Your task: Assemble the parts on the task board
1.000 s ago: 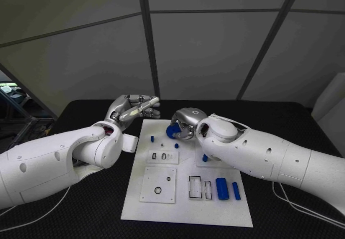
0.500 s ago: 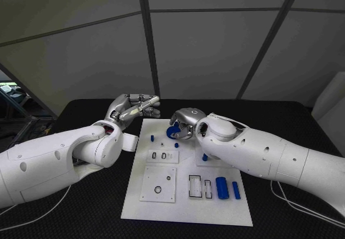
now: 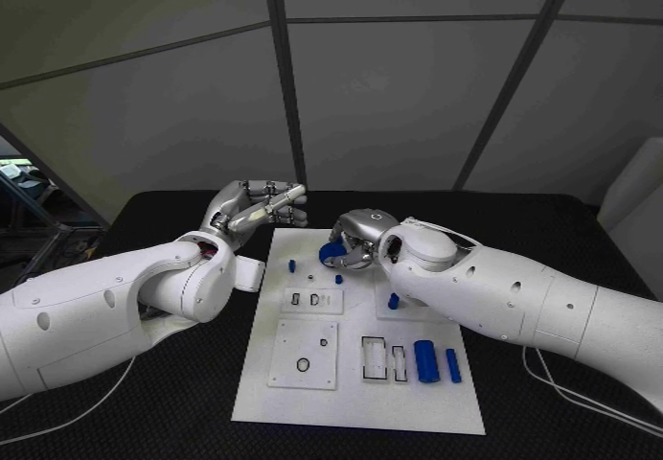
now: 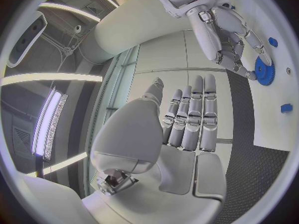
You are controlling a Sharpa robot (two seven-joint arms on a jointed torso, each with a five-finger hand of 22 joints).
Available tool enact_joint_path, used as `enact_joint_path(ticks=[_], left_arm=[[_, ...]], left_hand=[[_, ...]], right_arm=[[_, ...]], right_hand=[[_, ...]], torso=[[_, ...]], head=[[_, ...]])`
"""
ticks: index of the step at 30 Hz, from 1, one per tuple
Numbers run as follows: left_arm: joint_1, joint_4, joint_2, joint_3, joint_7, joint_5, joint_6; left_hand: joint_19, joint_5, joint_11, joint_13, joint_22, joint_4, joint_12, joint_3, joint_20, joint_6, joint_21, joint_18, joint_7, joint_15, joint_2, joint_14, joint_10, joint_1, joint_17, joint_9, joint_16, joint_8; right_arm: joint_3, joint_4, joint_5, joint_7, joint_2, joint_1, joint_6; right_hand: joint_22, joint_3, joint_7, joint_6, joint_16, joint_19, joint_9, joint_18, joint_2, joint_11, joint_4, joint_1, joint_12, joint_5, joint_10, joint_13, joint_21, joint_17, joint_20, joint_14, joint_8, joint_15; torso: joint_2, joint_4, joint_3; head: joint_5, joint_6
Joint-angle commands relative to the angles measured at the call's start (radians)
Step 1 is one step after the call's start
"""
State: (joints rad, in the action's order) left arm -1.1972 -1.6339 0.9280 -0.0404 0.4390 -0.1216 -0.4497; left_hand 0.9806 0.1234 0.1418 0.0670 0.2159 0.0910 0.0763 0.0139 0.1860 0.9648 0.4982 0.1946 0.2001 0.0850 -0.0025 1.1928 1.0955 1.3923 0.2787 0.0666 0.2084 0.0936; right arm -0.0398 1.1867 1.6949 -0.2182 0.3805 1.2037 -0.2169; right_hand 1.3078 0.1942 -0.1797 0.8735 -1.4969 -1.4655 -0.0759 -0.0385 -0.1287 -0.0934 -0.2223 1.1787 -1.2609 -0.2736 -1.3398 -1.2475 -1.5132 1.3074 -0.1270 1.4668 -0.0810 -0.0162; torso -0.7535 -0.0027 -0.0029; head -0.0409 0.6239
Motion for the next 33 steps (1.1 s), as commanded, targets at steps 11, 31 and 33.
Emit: enact_joint_path(ticks=[11,31,33], left_arm=[[-0.001,0.014,0.007,0.000,0.006,-0.004,0.010],[-0.001,0.036,-0.003,0.000,0.010,0.000,0.011],[-0.001,0.038,-0.005,0.000,0.010,0.000,0.012]], left_hand=[[-0.006,-0.001,0.006,0.001,-0.001,-0.001,-0.006,-0.007,0.002,-0.002,0.000,-0.014,0.006,0.002,0.006,-0.006,0.002,-0.002,0.001,0.000,-0.006,-0.007],[-0.006,-0.001,0.006,0.001,-0.002,-0.001,-0.007,-0.008,0.002,-0.001,0.000,-0.014,0.006,0.002,0.006,-0.006,0.002,-0.002,0.002,0.000,-0.008,-0.008],[-0.006,-0.001,0.006,0.001,-0.002,-0.001,-0.007,-0.008,0.002,-0.001,0.000,-0.014,0.006,0.002,0.006,-0.006,0.002,-0.002,0.002,0.000,-0.008,-0.008]], right_arm=[[-0.001,0.163,-0.298,0.298,0.212,0.002,-0.221],[-0.002,0.270,-0.482,0.308,0.539,0.004,-0.167],[-0.002,0.247,-0.487,0.313,0.541,0.003,-0.164]], right_hand=[[0.071,0.035,0.005,0.016,0.020,0.046,0.003,-0.008,0.007,0.007,0.071,0.111,0.029,-0.027,0.025,0.029,0.035,0.058,0.002,0.057,0.007,0.004],[0.082,0.072,0.014,0.070,0.022,0.036,0.000,-0.005,0.011,0.018,0.145,0.196,0.025,-0.018,0.013,0.027,0.032,0.061,0.012,0.059,-0.005,0.014],[0.081,0.073,0.014,0.070,0.022,0.036,0.001,-0.005,0.010,0.018,0.147,0.198,0.026,-0.016,0.013,0.028,0.032,0.061,0.012,0.059,-0.004,0.014]], torso=[[0.010,-0.0090,0.0028],[0.025,-0.0246,0.0145],[0.024,-0.0251,0.0150]], head=[[-0.002,-0.006],[0.005,-0.015],[0.007,-0.017]])
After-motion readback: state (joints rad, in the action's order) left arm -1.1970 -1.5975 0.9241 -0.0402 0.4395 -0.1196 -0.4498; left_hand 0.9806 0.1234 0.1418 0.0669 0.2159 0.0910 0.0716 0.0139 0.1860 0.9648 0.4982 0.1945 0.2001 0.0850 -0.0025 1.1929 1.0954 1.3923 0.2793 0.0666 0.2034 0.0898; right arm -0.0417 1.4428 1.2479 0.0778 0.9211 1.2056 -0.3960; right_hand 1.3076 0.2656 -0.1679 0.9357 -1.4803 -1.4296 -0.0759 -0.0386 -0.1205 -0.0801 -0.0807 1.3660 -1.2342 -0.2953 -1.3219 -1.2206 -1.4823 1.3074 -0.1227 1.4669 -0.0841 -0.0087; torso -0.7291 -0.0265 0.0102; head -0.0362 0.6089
